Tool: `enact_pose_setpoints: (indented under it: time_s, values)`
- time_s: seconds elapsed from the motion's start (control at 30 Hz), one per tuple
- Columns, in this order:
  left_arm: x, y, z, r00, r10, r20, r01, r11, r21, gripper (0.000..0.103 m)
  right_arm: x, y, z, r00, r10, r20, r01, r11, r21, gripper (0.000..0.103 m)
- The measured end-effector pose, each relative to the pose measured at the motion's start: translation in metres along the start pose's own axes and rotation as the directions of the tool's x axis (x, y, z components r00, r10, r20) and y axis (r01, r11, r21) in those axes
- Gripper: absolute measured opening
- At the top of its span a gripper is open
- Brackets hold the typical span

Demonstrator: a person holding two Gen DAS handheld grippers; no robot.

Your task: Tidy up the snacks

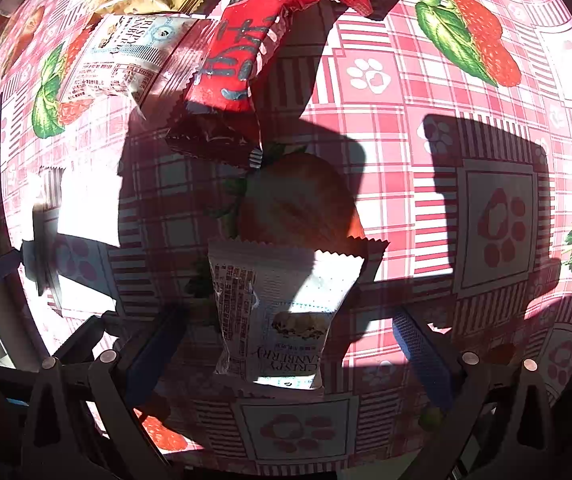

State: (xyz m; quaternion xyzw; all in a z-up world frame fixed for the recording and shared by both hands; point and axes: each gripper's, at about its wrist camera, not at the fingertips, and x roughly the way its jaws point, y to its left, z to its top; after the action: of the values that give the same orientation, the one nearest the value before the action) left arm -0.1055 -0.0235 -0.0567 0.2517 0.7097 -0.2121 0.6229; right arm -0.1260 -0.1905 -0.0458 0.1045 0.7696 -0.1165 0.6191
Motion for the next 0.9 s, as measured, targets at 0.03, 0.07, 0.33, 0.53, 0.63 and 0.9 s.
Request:
enact_pose_setpoints:
  time_s: [0.03,0.07,0.33,0.53,0.63,0.9]
  values:
    - [-0.001,-0.001,0.0,1.0,0.0,0.0,0.0,1.0,0.0,0.103,0.0,0.0,0.0,1.0,0.0,0.001,0.0,1.0,0.0,0.103]
    - [-0.001,-0.001,0.0,1.0,0.0,0.001,0.0,1.0,0.001,0.103,-0.001,0.002,0.0,1.0,0.0,0.002,0.0,1.0,-0.002,0.103]
    - [-0.001,-0.001,0.0,1.0,0.0,0.002,0.0,1.0,0.001,0.103,-0.001,0.007,-0.001,1.0,-0.001,0.002,0.001,1.0,-0.003,0.103]
    - [-0.001,-0.001,-0.001,1.0,-0.001,0.009,0.001,1.0,0.0,0.103,-0.001,0.009,-0.001,1.0,-0.002,0.001,0.002,1.0,-0.004,0.103]
    - [-0.001,-0.001,0.0,1.0,-0.001,0.009,0.001,1.0,0.0,0.103,-0.001,0.01,-0.001,1.0,-0.002,0.001,0.002,1.0,-0.005,0.103]
    - [0.0,-0.001,0.0,1.0,-0.001,0.01,0.001,1.0,0.0,0.103,-0.001,0.013,-0.001,1.0,-0.003,0.001,0.003,1.0,-0.006,0.103]
